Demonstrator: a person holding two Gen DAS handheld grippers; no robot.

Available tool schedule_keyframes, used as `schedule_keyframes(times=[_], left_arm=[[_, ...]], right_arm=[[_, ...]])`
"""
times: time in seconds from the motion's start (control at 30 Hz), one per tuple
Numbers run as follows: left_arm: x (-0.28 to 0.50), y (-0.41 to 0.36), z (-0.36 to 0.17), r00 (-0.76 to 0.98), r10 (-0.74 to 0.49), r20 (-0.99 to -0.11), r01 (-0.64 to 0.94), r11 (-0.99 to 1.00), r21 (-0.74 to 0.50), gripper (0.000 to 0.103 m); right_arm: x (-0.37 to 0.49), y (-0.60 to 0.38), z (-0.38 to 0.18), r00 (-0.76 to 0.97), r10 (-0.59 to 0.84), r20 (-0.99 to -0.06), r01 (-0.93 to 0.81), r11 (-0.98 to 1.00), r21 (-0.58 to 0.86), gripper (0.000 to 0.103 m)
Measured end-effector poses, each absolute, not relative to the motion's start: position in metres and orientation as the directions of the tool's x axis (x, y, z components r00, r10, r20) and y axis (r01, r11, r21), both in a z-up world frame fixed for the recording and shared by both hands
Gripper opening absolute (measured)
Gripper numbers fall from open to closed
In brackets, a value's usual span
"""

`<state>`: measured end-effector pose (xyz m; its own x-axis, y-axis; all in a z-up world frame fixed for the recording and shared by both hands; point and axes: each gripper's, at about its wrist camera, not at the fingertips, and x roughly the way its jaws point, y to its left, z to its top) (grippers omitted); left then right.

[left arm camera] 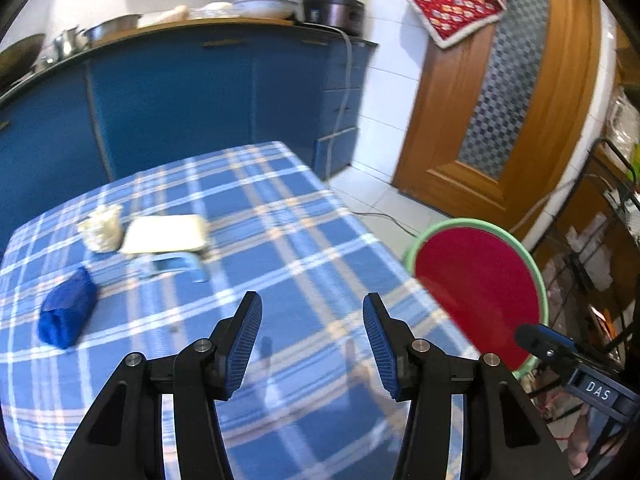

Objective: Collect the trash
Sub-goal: 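Move both open tools away from the bucket toward the table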

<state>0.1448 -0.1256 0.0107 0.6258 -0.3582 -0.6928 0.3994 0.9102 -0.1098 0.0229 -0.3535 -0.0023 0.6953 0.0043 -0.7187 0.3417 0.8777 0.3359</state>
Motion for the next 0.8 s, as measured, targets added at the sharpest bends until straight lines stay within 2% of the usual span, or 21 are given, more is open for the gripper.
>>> schedule_keyframes(times=[0.53,0.8], left_arm=[[0.178,-0.009,0.003,0.689,-0.159,-0.707,0.154,0.986,-0.071,0.054],[0.193,0.03,-0.012,0.681,-0.055,-0.73,0.055,0.998,-0.024,0.063]], right_arm=[[0.056,-0.303,0.002,0.681,0.049,-0.73,0.246,0.924,0.292,0.062],[0.079,-0.273,0.008,0.676,0.069,-0.734,0.184,0.949,0.258,0.066]])
